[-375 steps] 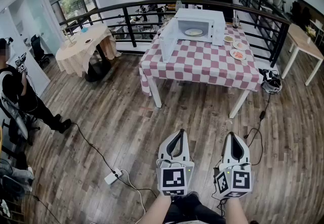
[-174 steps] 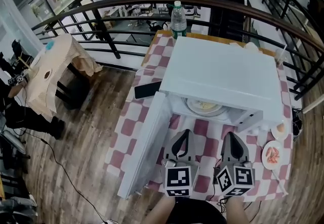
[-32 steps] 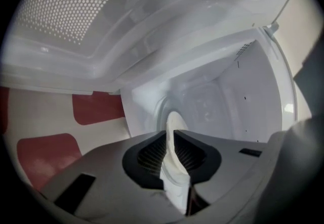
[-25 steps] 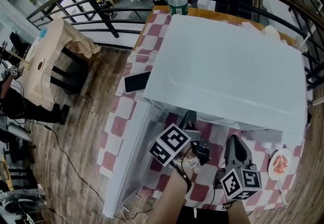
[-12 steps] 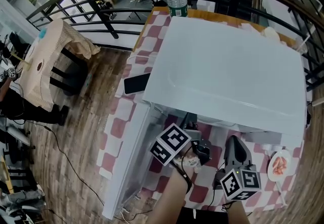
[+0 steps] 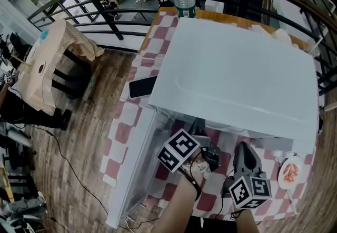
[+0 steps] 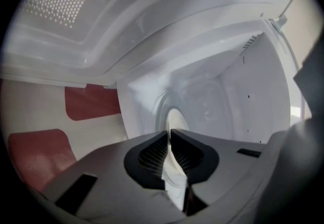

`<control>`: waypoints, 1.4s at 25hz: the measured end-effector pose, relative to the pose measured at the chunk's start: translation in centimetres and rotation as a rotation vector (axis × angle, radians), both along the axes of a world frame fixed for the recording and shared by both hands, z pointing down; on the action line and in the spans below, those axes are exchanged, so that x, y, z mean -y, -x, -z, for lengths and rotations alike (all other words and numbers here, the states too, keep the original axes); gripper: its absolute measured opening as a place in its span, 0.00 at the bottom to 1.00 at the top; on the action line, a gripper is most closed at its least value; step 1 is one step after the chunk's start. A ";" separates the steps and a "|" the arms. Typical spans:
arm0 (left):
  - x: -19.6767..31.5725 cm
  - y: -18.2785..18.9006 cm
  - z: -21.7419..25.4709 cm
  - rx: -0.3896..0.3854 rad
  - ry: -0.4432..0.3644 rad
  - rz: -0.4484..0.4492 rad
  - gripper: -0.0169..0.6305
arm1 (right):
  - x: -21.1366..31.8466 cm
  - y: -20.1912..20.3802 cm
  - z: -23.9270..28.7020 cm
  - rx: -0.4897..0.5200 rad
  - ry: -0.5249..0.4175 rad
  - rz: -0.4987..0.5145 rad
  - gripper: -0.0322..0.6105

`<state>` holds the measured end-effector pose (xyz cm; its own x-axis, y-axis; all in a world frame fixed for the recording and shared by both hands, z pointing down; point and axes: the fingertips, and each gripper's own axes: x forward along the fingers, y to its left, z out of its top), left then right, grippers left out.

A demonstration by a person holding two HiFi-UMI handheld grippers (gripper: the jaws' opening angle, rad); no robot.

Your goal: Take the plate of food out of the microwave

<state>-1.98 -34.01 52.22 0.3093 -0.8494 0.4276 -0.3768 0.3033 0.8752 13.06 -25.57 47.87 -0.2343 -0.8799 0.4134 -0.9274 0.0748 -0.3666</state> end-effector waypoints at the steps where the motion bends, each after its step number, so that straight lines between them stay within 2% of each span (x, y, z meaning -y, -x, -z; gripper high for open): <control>1: 0.0 0.0 0.0 -0.002 -0.001 0.001 0.09 | 0.0 0.0 0.0 0.000 0.000 -0.001 0.04; 20: -3.8 0.6 0.7 -0.018 -0.013 0.016 0.09 | -0.7 1.2 0.4 0.010 -0.004 0.017 0.04; 23: -4.3 0.5 0.8 -0.019 -0.014 0.008 0.11 | -0.9 1.4 0.5 0.011 -0.003 0.016 0.04; 24: -4.3 0.4 1.0 -0.022 -0.028 0.003 0.15 | -0.9 1.4 0.5 0.011 -0.003 0.015 0.04; 25: -4.3 0.3 1.2 -0.024 -0.041 -0.001 0.24 | -1.0 1.4 0.5 0.011 -0.004 0.014 0.04; 26: -4.3 0.3 1.4 -0.024 -0.049 -0.002 0.27 | -1.0 1.3 0.5 0.012 -0.005 0.013 0.04; 35: -2.6 0.1 0.3 -0.030 -0.013 -0.002 0.27 | -1.1 0.8 0.2 0.011 0.002 0.004 0.04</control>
